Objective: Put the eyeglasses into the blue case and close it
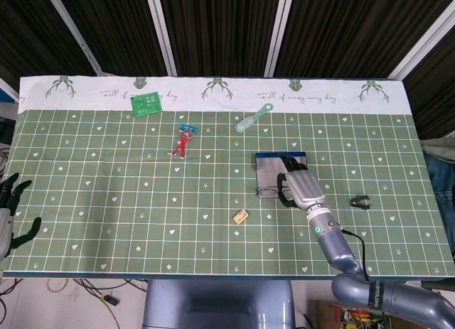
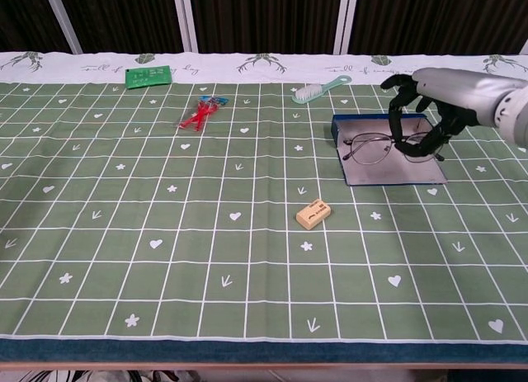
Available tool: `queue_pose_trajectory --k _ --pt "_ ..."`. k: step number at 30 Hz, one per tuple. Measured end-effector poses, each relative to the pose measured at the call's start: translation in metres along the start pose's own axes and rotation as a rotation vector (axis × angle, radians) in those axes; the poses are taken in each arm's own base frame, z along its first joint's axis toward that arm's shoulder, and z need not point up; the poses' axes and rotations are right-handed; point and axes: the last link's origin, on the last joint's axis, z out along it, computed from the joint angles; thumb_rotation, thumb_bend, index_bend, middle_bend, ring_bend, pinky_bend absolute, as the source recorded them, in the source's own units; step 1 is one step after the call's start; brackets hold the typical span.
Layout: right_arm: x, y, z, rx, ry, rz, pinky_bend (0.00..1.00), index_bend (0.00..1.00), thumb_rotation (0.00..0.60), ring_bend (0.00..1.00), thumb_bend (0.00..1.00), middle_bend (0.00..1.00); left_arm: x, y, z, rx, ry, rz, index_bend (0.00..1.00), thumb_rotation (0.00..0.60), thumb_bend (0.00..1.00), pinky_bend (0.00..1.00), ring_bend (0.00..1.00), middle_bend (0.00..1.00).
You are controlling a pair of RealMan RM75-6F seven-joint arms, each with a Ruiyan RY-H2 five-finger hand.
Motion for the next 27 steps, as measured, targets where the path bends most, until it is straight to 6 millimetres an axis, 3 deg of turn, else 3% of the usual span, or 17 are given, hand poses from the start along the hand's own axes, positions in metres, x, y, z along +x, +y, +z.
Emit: queue_pose_trajectory --k 9,27 --pt "0.009 0.008 0.03 -0.012 -0.011 -0.023 0.2 0.63 0.6 0.04 0.48 0.02 0.0 -0.001 0.001 0.004 0.001 0.0 0.12 0.6 0.35 0.0 0.0 0.0" --pt "-0.004 0.038 0.061 -0.046 -0.029 -0.019 0.2 0.63 0.6 0.04 0.48 0.02 0.0 -0.001 0.001 0.009 -0.002 0.008 0.12 0.6 0.35 0.0 0.0 0.0"
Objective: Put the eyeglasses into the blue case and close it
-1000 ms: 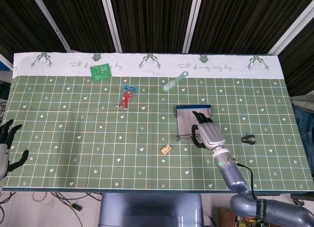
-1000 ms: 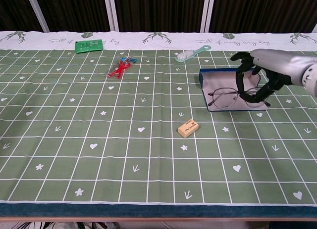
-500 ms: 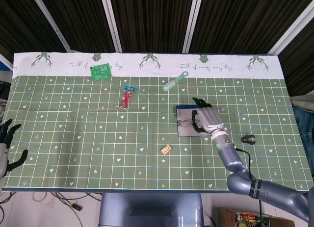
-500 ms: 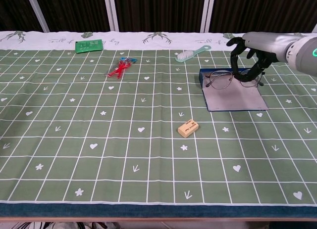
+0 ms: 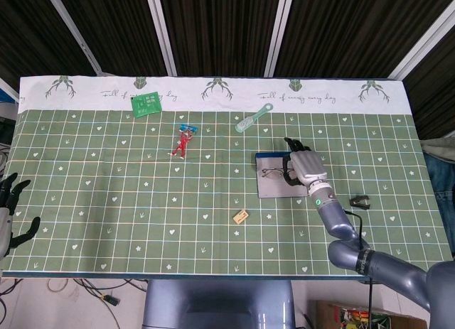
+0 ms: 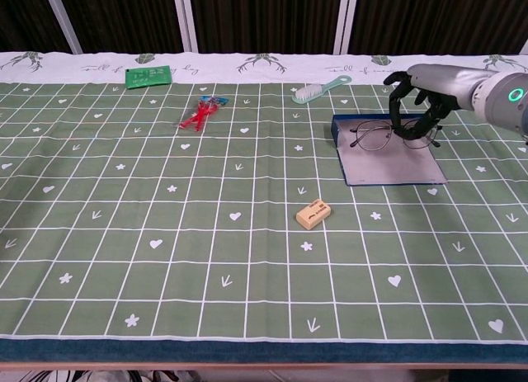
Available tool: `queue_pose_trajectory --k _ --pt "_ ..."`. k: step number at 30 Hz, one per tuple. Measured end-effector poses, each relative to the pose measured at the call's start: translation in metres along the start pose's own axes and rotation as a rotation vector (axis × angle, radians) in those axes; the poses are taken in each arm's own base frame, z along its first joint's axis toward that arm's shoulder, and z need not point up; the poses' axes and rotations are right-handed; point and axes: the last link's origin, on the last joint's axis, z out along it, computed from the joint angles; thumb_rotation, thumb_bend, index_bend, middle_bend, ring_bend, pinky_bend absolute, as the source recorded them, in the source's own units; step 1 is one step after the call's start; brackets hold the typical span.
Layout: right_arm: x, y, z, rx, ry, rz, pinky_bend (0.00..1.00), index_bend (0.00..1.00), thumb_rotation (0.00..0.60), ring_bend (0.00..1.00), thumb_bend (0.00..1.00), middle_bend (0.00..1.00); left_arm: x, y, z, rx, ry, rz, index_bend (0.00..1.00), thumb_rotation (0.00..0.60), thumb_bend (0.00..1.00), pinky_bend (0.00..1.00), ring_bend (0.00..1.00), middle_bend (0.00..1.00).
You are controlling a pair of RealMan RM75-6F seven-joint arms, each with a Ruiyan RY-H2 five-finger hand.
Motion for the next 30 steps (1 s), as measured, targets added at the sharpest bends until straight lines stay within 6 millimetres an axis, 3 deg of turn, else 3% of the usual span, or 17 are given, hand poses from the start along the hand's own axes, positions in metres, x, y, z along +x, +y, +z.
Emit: queue_pose_trajectory --k 17,30 --pt "-0.008 0.009 0.02 0.001 -0.003 0.006 0.2 0.63 0.6 0.04 0.48 0.02 0.0 -0.001 0.0 0.004 0.002 0.0 0.12 0.6 0.35 0.0 0.0 0.0" --pt "-0.011 0.004 0.032 0.024 -0.014 -0.013 0.2 0.63 0.6 0.04 0.48 0.02 0.0 -0.002 0.0 0.008 0.001 0.003 0.12 0.6 0.35 0.0 0.0 0.0"
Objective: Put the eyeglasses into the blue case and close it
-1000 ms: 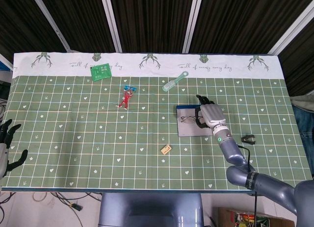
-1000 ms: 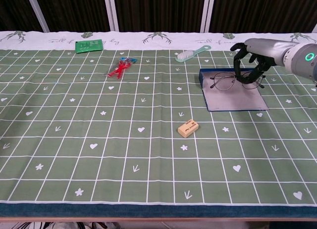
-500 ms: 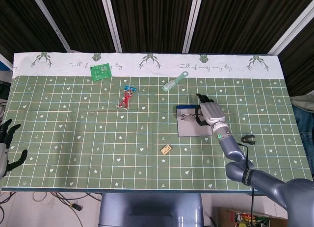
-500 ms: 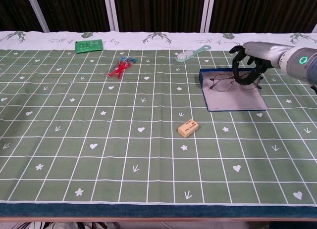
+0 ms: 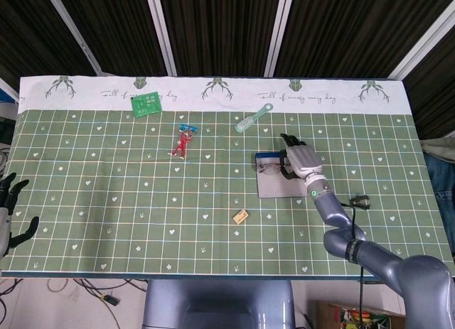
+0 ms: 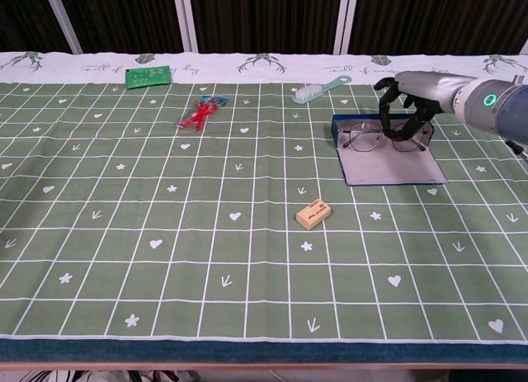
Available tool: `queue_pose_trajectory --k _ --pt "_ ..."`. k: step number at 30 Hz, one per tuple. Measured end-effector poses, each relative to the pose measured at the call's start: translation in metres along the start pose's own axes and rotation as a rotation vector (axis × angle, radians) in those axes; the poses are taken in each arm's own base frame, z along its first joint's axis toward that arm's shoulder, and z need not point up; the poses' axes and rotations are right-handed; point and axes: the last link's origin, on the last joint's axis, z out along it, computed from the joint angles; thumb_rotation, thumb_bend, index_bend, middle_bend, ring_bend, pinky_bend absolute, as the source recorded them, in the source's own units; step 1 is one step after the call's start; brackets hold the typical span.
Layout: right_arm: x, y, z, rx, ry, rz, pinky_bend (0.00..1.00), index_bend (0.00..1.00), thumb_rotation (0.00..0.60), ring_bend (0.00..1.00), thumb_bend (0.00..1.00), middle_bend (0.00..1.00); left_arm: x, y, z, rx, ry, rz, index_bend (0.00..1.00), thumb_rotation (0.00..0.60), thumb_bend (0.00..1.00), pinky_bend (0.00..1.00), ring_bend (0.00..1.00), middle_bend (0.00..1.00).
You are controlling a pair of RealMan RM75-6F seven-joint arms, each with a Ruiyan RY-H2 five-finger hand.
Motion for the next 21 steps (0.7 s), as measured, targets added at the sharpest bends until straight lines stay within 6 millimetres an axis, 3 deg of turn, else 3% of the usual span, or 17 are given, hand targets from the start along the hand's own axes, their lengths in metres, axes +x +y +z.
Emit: queue_pose_trajectory --k 21 --pt "0.0025 -0.0077 0.0096 0.004 -0.002 -0.014 0.2 0.63 0.6 0.04 0.48 0.02 0.0002 -0.0004 0.0002 0.001 -0.001 -0.002 0.12 0.6 0.35 0.0 0.0 0.0"
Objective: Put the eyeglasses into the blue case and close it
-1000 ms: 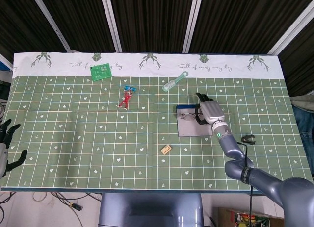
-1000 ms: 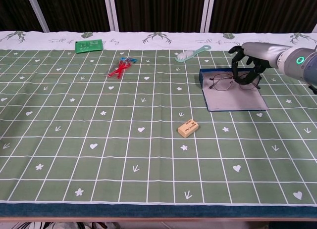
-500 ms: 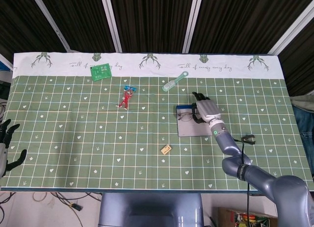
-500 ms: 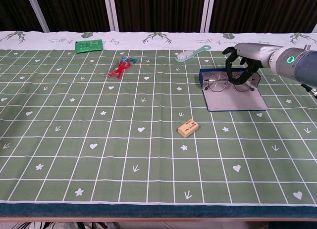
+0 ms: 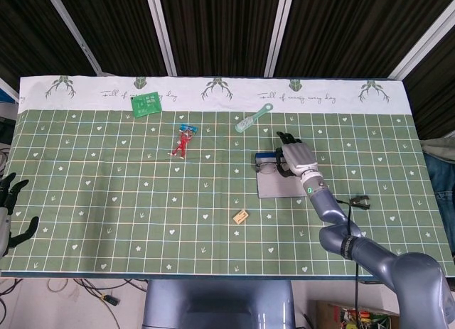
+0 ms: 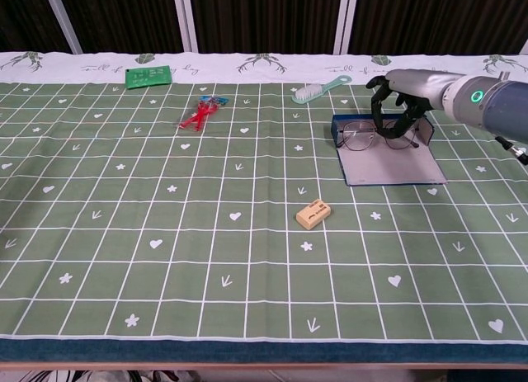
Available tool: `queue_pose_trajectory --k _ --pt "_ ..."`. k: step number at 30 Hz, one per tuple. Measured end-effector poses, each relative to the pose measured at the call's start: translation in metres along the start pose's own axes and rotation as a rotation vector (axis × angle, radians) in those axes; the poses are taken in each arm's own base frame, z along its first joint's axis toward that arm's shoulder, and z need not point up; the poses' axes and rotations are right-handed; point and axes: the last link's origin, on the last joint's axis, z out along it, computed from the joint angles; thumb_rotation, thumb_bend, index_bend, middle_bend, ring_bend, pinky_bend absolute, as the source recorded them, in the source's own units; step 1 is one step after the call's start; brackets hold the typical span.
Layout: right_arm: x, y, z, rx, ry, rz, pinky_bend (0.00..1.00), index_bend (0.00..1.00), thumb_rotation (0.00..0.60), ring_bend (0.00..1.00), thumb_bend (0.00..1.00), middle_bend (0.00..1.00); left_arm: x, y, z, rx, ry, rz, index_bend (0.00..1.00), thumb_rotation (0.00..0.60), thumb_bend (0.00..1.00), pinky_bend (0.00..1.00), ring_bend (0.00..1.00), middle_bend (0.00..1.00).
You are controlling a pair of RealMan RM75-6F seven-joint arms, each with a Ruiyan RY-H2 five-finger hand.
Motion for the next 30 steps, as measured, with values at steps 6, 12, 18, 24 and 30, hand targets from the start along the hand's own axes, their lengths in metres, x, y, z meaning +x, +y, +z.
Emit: queue_pose_trajectory --k 6,12,18,24,30 --pt "0.001 0.002 0.001 -0.013 -0.009 -0.001 0.2 0.53 0.6 0.04 0.48 0.01 0.0 0.0 0.0 0.001 -0.001 0.0 0.12 0.6 0.35 0.0 0.0 0.0" --pt "0.0 0.003 0.001 -0.018 -0.022 -0.013 0.2 0.39 0.6 0.03 0.48 0.01 0.0 0.0 0.0 0.004 -0.001 0.0 0.12 0.6 0.35 0.0 0.0 0.0" --pt "0.001 0.003 -0.001 -0.02 -0.023 -0.013 0.2 0.35 0.6 0.02 0.48 0.01 0.0 0.0 0.0 0.005 -0.001 0.0 0.12 0.6 0.35 0.0 0.0 0.0" --pt "0.006 0.0 -0.007 -0.003 0.002 0.008 0.2 0.32 0.6 0.02 0.48 0.01 0.0 0.0 0.0 0.006 -0.002 0.001 0.12 0.6 0.35 0.0 0.0 0.0" --pt "0.011 -0.007 -0.029 0.047 0.045 0.045 0.2 0.26 0.6 0.03 0.4 0.01 0.0 0.0 0.0 0.004 -0.001 0.003 0.12 0.6 0.35 0.0 0.0 0.0"
